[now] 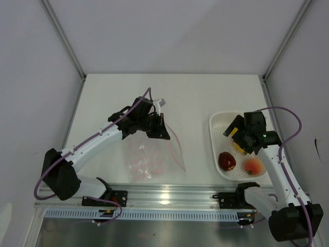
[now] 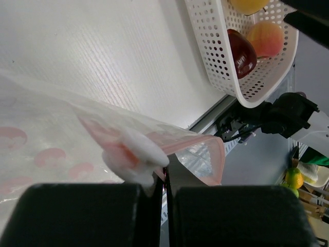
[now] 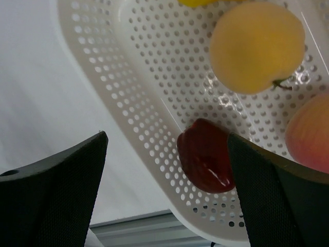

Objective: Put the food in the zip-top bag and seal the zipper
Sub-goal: Pick up the fake fruit from the bin.

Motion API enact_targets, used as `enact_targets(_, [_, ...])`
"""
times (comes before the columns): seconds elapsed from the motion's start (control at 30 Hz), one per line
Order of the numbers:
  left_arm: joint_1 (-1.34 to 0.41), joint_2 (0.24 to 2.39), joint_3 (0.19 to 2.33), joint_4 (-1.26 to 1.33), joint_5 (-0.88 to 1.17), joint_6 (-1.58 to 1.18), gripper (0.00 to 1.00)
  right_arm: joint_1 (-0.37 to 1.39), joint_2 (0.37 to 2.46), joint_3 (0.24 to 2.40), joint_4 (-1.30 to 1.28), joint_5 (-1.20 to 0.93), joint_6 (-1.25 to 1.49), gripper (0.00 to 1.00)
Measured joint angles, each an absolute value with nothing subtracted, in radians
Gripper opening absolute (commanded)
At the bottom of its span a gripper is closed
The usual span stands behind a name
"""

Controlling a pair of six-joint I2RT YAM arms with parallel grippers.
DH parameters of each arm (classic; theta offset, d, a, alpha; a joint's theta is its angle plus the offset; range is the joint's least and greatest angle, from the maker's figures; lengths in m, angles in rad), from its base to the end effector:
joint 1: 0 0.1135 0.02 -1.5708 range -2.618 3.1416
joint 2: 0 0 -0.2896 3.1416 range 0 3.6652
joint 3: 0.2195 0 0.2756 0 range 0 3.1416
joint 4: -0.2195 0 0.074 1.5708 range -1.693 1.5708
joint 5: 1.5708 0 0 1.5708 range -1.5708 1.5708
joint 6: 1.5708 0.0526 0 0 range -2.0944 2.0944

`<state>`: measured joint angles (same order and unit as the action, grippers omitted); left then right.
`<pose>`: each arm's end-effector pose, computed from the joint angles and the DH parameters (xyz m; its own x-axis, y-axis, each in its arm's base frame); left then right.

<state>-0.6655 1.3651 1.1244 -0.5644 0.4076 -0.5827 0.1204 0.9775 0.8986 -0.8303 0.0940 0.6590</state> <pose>0.2397 -0.2147 0.3030 -0.9043 0.0676 -0.4214 0.3417 0.7063 -0.6200 0.2077 0.0202 0.2925 -0.6574 0.5345 -0.5311 0.4304 0.8449 0.3177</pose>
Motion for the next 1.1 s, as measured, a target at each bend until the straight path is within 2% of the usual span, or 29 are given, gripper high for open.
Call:
enact_targets(0.3, [-0.665, 1.365, 1.124, -0.556, 0.424, -0.583, 0.01, 0.120, 0.970, 0.772, -0.926, 0.124, 0.797, 0.99])
enact_targets(0.97, [-0.666, 1.365, 1.124, -0.543, 0.444, -0.583, 0.01, 0.238, 1.036, 0.615, -0.851, 0.097, 0.905, 0.99])
enact_targets(1.03, [-0.666, 1.365, 1.124, -0.541, 0.448, -0.583, 0.01, 0.238, 1.046, 0.605, -0.834, 0.097, 0.905, 0.97])
enact_targets(1.1, [-0.666, 1.365, 1.124, -0.541, 0.449, -0.583, 0.00, 0.239, 1.051, 0.601, -0.822, 0.097, 0.906, 0.89])
